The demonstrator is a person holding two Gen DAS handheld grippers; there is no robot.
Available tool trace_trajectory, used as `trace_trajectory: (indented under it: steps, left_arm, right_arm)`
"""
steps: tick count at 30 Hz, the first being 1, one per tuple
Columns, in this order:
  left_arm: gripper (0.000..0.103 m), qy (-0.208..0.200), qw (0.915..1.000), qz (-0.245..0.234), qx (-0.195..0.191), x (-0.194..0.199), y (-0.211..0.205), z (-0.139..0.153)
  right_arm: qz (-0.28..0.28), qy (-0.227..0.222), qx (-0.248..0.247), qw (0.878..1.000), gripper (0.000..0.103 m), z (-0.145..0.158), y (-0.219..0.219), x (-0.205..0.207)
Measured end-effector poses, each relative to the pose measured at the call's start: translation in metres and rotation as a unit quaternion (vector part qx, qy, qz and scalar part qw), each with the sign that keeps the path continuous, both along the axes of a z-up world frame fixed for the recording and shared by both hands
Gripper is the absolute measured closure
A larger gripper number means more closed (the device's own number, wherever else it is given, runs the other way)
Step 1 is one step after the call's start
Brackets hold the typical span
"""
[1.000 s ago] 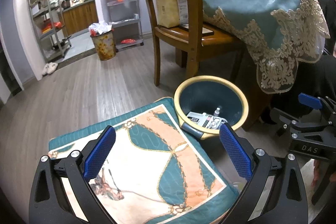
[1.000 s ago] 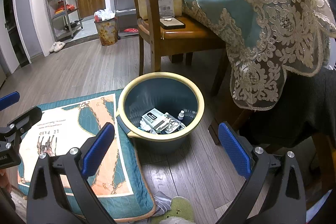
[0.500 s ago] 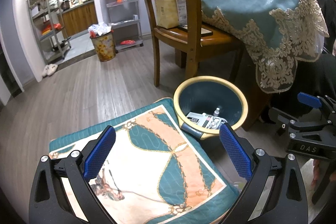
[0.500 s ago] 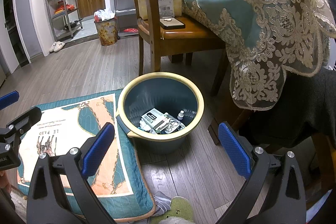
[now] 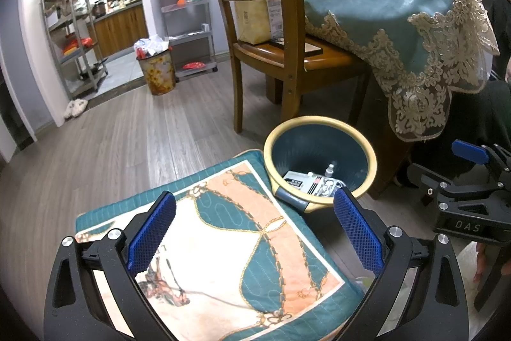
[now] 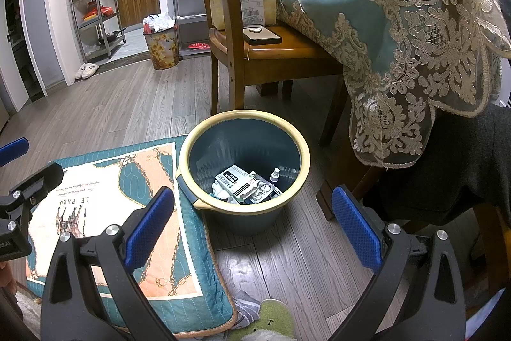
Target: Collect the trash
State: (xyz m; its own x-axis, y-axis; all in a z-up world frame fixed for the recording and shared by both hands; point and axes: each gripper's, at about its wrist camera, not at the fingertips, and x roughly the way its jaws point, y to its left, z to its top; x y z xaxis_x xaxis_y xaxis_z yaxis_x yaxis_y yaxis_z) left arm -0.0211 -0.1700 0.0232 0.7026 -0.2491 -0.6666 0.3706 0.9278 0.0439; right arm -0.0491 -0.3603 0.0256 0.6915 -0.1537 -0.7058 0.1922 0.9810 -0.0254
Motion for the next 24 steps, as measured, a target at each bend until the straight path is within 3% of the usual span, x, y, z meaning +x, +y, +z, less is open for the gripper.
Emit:
trace_trajectory:
  steps: [8,14,24]
  left_arm:
    - [0.005,-0.005,1.0,0.002,0.002,-0.001,0.0,0.001]
    - [0.005,-0.04,0.999,0.01,0.019,-0.01,0.002,0.007]
    - [0.005,-0.009,0.9998,0.003,0.018,-0.002,0.006,0.005]
  right_arm:
    - [0.0,0.0,0.0,1.0,0.006,0.0,0.0,0.0]
    - [0.0,0.0,0.0,1.0,0.006,0.0,0.0,0.0]
    - [-0.001,0.004,-0.001,1.0,0.006,-0.001,0.0,0.0]
